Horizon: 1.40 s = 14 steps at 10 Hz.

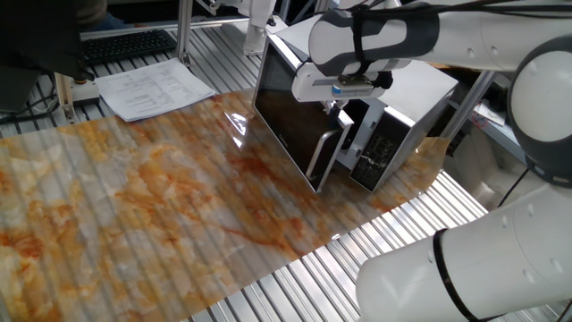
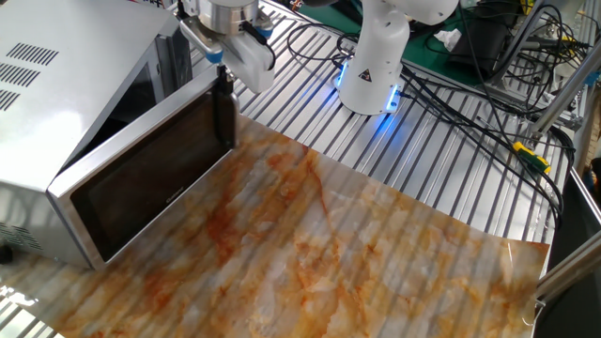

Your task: Close the microwave door

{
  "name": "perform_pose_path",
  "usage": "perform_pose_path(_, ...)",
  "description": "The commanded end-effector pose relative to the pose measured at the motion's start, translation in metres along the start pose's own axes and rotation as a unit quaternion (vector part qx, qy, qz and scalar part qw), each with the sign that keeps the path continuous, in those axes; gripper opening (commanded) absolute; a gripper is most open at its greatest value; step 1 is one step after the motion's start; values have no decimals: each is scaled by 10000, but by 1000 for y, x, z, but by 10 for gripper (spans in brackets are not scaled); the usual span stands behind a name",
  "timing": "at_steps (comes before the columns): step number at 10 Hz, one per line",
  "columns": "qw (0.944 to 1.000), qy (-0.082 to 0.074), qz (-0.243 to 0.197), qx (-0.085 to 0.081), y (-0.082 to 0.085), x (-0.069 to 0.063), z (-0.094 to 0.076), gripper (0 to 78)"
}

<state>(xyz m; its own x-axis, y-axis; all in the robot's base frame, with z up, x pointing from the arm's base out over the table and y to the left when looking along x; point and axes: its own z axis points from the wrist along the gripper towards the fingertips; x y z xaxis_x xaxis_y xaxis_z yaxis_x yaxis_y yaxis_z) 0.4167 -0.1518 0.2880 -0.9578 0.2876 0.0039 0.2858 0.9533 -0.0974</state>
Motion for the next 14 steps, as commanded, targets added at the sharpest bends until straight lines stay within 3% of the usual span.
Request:
perform_pose_path(1, 10000, -3, -74, 34, -8, -1, -1, 0)
perform_pose_path(6, 9994, 41, -310, 125, -30, -8, -7, 0)
perform_pose_path(8, 9982, 30, -555, 223, -48, -13, -10, 0)
perform_pose_path(12, 9974, 24, -682, 216, -62, -19, -5, 0)
perform_pose_path(14, 9962, 13, -847, 214, -78, -27, -3, 0)
